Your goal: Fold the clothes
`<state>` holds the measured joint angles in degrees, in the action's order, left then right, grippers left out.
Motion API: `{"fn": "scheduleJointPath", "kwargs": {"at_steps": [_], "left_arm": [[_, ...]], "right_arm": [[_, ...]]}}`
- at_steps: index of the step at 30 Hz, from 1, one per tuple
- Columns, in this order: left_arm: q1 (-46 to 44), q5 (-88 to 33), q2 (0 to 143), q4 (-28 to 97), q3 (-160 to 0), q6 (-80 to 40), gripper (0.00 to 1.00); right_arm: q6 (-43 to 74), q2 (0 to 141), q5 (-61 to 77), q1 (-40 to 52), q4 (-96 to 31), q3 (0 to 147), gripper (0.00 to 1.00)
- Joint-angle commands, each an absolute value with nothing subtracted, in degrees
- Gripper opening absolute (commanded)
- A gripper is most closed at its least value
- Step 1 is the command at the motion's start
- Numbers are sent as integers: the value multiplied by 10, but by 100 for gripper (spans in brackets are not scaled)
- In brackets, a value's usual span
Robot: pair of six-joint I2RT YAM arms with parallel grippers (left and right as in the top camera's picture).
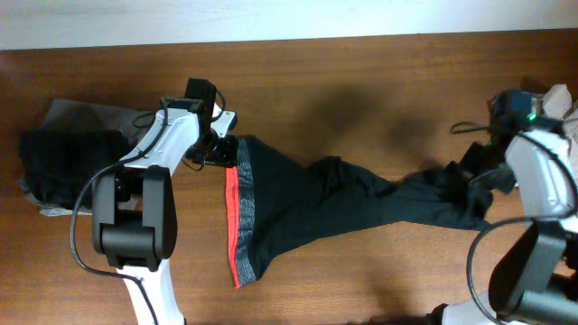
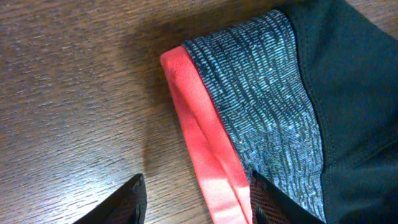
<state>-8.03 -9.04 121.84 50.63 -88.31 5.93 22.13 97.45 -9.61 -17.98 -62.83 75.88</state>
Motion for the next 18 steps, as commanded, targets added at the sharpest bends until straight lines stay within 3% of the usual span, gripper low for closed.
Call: {"fn": "scheduleJointPath", "kwargs": {"at_steps": [1,11,18], "left_arm": [[-83,-99,1225,504,-891,56,53],[-83,-98,1225,503,-891,57,53],[-83,-98,1225,501,-891,56,53]], "right_arm": [[267,947,-239,-183,-675,831,4],[301,947,-293,-209,-697,870,4],[236,947,-236,-211,-632,919,4]]}}
